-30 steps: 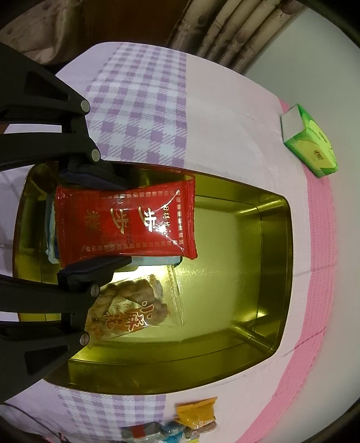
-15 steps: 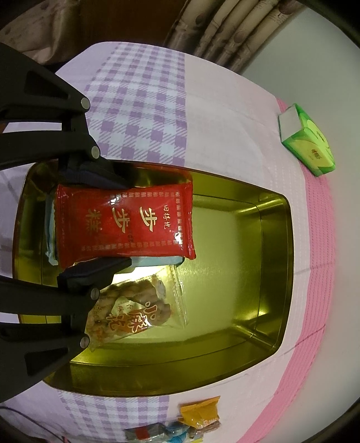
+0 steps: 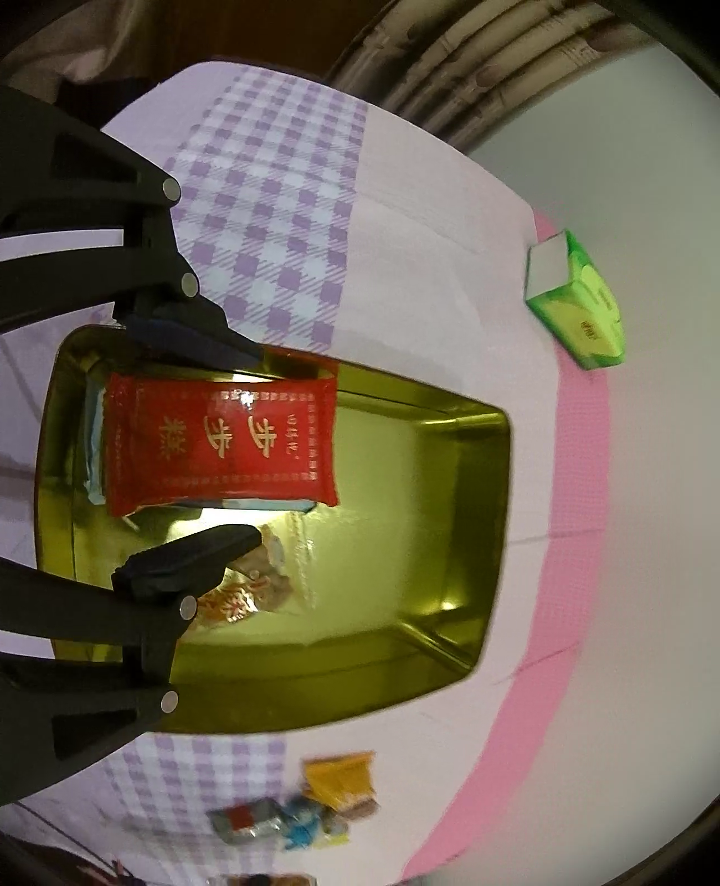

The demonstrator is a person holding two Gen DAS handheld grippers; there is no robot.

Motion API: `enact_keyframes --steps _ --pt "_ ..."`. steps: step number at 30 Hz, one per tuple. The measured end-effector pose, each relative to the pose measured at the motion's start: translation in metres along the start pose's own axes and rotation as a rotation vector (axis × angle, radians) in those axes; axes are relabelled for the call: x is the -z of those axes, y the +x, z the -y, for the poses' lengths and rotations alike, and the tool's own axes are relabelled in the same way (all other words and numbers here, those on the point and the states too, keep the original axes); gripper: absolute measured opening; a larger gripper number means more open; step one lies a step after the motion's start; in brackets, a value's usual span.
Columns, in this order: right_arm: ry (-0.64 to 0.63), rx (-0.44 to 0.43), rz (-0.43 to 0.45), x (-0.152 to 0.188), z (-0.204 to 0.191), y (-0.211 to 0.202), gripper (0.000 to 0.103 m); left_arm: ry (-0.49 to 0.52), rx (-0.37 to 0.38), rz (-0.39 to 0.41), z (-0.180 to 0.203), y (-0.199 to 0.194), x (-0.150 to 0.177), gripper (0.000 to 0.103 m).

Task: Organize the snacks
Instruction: 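Release the red packet into the tin while the right carries the biscuit bag over, then lower the long-biscuit bag into the tin and open the right gripper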

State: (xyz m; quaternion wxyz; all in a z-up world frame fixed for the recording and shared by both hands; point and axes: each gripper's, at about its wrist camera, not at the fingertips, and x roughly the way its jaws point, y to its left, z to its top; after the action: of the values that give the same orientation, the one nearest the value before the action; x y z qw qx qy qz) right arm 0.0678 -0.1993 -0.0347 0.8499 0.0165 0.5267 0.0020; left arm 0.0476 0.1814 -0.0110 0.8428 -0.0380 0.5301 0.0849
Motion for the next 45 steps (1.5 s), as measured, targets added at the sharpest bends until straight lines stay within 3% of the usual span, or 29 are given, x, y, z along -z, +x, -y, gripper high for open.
enact_keyframes --steps 5,13,20,31,45 --pt "-0.074 -0.092 0.010 -0.009 -0.046 -0.011 0.034 -0.048 -0.043 0.064 -0.013 -0.017 0.002 0.061" --pt "-0.213 -0.264 -0.013 -0.017 -0.145 -0.006 0.035 -0.120 -0.127 0.099 -0.032 -0.026 0.013 0.064" --pt "-0.293 -0.330 -0.034 -0.012 -0.209 -0.004 0.035 -0.163 -0.150 0.094 -0.045 -0.025 0.015 0.066" --pt "-0.354 -0.371 -0.071 -0.010 -0.264 0.008 0.035 -0.220 -0.140 0.070 -0.061 -0.021 0.016 0.067" --pt "-0.372 -0.356 -0.113 0.000 -0.289 0.032 0.035 -0.314 -0.155 0.039 -0.082 -0.016 0.019 0.067"
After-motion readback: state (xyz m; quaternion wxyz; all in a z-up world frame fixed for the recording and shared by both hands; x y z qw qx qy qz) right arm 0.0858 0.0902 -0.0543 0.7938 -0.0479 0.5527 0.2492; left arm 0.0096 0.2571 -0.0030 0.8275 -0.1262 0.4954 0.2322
